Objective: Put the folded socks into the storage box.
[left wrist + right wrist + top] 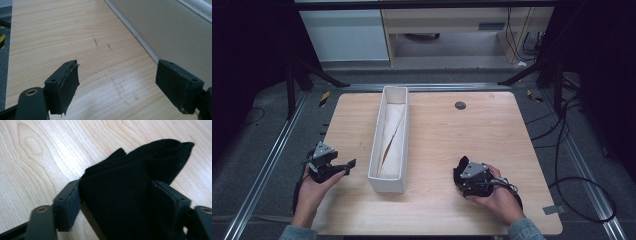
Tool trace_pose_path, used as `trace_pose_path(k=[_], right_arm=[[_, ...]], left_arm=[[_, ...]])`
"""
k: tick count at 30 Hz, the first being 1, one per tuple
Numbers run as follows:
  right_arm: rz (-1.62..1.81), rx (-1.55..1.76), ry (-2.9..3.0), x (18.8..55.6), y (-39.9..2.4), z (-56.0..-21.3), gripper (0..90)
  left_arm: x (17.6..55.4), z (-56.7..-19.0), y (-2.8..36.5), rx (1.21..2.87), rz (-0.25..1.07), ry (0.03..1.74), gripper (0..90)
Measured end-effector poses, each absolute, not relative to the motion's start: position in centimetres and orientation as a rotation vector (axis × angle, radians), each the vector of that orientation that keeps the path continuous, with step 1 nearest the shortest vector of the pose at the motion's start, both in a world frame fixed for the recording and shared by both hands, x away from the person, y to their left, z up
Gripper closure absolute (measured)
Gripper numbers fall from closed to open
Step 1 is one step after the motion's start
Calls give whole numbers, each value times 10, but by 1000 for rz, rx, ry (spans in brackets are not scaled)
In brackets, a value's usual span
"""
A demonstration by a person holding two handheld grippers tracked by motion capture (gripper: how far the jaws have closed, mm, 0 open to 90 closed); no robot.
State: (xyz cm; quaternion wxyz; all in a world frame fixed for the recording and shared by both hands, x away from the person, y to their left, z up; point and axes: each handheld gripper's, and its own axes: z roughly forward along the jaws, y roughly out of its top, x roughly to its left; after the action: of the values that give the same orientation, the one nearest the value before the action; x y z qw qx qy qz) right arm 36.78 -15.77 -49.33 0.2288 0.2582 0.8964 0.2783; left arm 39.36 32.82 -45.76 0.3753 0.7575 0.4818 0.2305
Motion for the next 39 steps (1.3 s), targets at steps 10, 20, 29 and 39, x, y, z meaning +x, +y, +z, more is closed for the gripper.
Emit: trace_pose_path(k=[10, 20, 29, 39], right_arm=[[699, 713, 2466, 372, -158, -488, 465], [729, 752, 2445, 374, -162, -485, 632], [755, 799, 2453, 378, -164, -478, 681], [831, 826, 2451, 383, -160, -457, 693]], left_arm=[[394, -458, 328, 1941, 585, 1233, 183], [394, -460, 329, 1945, 580, 1238, 184], [394, -460, 331, 1943, 577, 1246, 185], [394, -460, 332, 1940, 578, 1245, 185]])
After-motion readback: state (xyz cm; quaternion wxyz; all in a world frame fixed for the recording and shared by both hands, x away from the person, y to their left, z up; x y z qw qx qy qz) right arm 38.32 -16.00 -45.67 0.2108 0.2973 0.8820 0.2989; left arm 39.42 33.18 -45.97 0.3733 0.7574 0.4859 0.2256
